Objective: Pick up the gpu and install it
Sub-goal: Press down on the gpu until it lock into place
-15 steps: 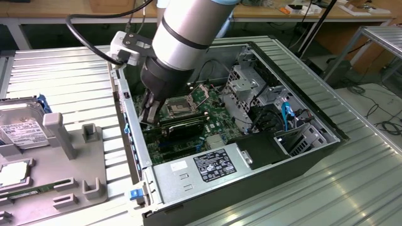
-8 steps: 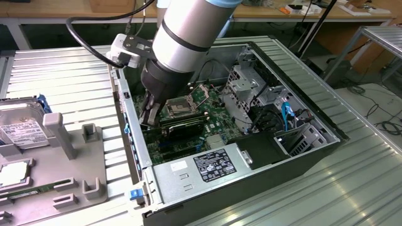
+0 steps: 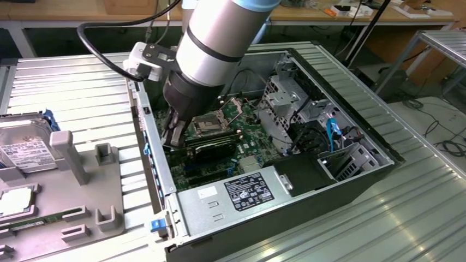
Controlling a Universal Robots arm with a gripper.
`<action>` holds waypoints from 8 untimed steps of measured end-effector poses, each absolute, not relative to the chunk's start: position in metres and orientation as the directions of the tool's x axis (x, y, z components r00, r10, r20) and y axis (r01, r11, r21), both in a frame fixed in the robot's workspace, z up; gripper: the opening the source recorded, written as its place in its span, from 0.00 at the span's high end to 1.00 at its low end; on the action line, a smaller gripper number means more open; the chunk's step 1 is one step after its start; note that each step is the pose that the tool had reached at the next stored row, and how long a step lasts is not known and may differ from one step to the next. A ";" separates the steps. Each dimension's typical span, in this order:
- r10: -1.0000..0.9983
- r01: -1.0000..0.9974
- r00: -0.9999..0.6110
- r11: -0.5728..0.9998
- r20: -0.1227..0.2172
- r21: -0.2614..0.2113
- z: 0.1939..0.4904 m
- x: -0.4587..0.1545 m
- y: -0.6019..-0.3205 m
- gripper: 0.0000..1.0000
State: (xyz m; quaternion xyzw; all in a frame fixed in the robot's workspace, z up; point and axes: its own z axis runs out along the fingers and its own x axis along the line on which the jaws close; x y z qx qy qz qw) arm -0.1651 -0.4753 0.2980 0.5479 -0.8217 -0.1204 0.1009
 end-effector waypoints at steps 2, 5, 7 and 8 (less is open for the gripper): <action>-0.925 -0.877 -0.380 0.371 0.033 0.305 0.296 -0.165 -0.475 0.89; -0.924 -0.877 -0.380 0.371 0.032 0.304 0.294 -0.159 -0.475 0.89; -0.925 -0.878 -0.380 0.371 0.031 0.304 0.294 -0.147 -0.474 0.89; -0.925 -0.878 -0.380 0.371 0.032 0.304 0.294 -0.143 -0.474 0.89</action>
